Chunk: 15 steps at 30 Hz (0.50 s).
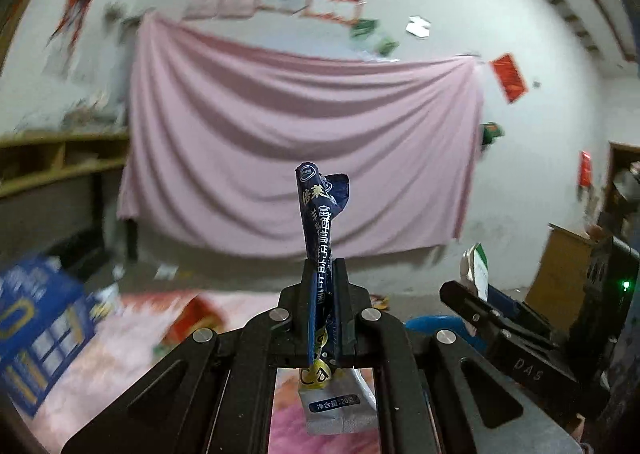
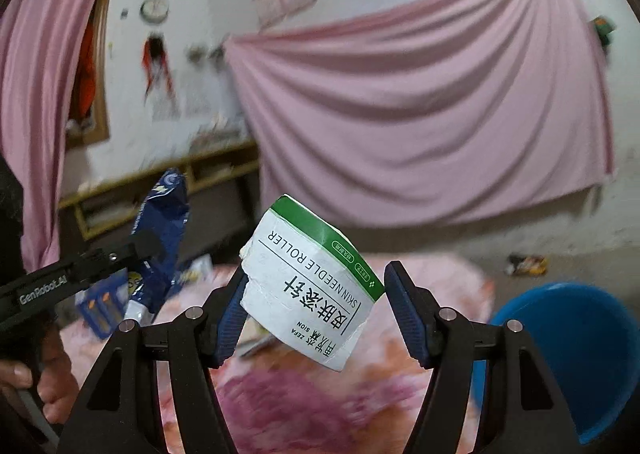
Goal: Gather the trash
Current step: 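Carry both items over the blue basin and open both tools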
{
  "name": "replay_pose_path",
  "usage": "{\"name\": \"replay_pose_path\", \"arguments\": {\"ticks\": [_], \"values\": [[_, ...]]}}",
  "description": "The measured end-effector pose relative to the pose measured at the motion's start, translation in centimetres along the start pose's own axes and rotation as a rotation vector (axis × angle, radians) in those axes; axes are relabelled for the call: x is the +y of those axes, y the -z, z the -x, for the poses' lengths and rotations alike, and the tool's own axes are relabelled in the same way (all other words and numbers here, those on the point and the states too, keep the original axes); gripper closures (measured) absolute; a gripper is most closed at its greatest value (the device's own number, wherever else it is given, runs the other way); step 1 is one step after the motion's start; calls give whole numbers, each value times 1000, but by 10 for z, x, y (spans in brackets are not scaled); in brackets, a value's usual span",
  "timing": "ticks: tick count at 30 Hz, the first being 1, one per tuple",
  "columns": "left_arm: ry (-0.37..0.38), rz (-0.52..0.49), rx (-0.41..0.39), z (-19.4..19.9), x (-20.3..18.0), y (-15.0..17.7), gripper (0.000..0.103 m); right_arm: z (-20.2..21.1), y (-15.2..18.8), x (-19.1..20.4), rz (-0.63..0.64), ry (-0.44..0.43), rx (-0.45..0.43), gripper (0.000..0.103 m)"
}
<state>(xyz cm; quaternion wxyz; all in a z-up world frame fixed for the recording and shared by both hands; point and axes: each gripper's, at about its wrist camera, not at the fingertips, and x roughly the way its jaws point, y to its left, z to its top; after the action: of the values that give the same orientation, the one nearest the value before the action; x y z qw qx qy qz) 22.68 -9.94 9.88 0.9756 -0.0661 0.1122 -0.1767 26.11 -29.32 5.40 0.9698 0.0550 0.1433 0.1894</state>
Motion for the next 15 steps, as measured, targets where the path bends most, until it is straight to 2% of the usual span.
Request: {"name": "replay_pose_path", "arguments": {"ticks": [3, 8, 12, 15], "values": [[55, -42, -15, -10, -26, -10, 99, 26, -9, -25, -17, 75, -104, 38], [146, -84, 30, -50, -73, -11, 98, 53, -14, -61, -36, 189, -175, 38], [193, -77, 135, -89, -106, -5, 98, 61, -12, -93, -92, 257, -172, 38], [211, -55, 241, -120, -126, 3, 98, 62, -9, -118, -140, 305, -132, 38]]}}
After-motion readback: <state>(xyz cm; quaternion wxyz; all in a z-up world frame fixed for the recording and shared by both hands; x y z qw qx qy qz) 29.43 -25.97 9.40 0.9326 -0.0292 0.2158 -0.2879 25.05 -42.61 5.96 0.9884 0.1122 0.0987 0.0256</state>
